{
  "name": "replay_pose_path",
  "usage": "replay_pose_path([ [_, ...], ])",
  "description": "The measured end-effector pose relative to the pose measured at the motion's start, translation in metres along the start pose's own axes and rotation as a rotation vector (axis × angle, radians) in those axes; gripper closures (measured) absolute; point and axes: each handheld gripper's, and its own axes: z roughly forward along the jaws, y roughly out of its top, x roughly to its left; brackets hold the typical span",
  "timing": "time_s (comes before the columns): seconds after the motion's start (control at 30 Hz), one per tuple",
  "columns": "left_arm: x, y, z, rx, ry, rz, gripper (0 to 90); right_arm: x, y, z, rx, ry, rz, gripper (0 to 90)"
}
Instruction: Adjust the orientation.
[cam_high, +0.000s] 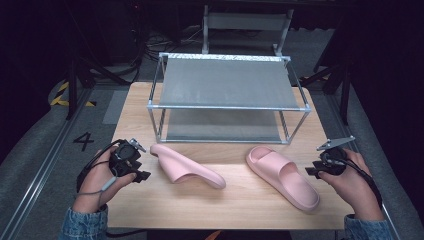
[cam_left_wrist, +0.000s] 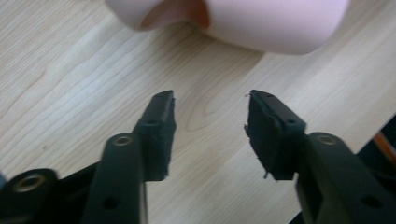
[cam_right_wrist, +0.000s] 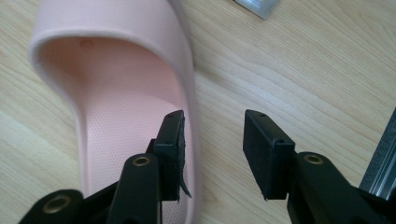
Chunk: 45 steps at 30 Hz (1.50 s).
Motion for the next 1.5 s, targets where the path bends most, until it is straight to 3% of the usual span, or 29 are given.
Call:
replay_pose_path([
  [0.23,-0.005,0.004,-0.007,-0.028,-0.077,-0.021,80.0,-0.005,-0.004,0.002,-0.015,-0.009,0.021,59.9],
  [0.37,-0.009,0.008,-0.007,-0.033,-0.104,-0.005,90.0,-0.005,-0.003,0.002,-0.019,-0.010,0.024,59.9],
  [0.53,-0.019,0.016,-0.008,-0.053,-0.100,0.011,90.0,-0.001,-0.003,0.004,-0.019,0.000,0.022,59.8],
  [0.63,-0.025,0.022,-0.005,-0.057,-0.095,0.052,90.0,-0.001,-0.005,0.004,-0.017,0.005,0.028,59.4],
  [0.9,-0.035,0.038,0.003,-0.080,-0.117,0.099,89.8,0.001,-0.011,0.005,-0.011,0.007,0.040,58.9],
  [1.13,-0.038,0.047,0.011,-0.066,-0.138,0.116,87.7,0.000,-0.018,0.004,-0.005,0.005,0.052,58.8],
  [1.3,-0.041,0.054,0.018,-0.077,-0.167,0.137,88.8,0.000,-0.021,0.004,0.005,0.000,0.055,58.6],
  [1.5,-0.042,0.058,0.023,-0.100,-0.175,0.132,90.0,0.001,-0.023,0.005,0.006,0.001,0.055,57.7],
])
